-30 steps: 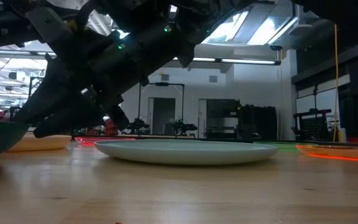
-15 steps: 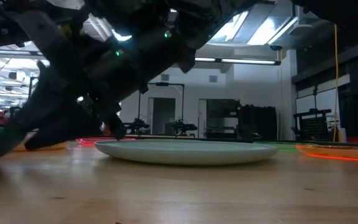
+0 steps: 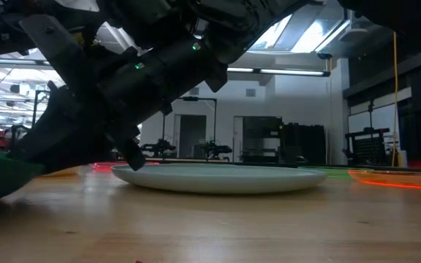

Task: Stack plastic plates
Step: Stack the green plate on top of the light blue plate

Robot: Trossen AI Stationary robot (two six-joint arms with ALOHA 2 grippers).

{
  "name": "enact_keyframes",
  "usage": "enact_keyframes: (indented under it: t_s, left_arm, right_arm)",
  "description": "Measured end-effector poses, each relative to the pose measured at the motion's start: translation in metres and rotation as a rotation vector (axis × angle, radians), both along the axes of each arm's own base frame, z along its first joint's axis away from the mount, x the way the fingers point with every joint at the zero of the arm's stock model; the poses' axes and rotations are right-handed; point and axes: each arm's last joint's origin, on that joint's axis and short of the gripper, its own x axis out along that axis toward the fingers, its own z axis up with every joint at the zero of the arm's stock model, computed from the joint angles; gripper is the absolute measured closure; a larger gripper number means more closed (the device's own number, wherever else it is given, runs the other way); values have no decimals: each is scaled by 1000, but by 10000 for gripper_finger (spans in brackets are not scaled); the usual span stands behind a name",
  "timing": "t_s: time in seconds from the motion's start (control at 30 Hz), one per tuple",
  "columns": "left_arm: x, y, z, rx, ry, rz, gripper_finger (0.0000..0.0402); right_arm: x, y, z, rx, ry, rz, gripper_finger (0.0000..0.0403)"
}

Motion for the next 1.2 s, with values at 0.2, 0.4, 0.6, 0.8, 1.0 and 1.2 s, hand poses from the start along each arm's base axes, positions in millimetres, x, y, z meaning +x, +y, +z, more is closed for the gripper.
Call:
enact_keyframes:
  t_s: [0.2, 0.4, 0.6, 0.8, 1.0, 1.2]
  left_arm:
    - [0, 0, 0, 0, 0, 0, 399]
    - [0, 0, 0, 0, 0, 0, 399]
    - [0, 0, 0, -1, 0, 0, 399]
    - [0, 0, 0, -2, 0, -1, 399]
    - [0, 0, 0, -18, -4, -6, 399]
    - [0, 0, 0, -19, -4, -7, 399]
  right_arm:
    - [1, 1, 2, -13, -32, 27, 391]
    - [1, -1, 1, -37, -38, 38, 399]
    - [3, -7, 1, -58, -47, 47, 401]
    - [1, -11, 9, -64, -48, 65, 402]
    - [-1, -12, 34, -91, -91, 92, 402]
    - [-7, -13, 57, -152, -112, 111, 402]
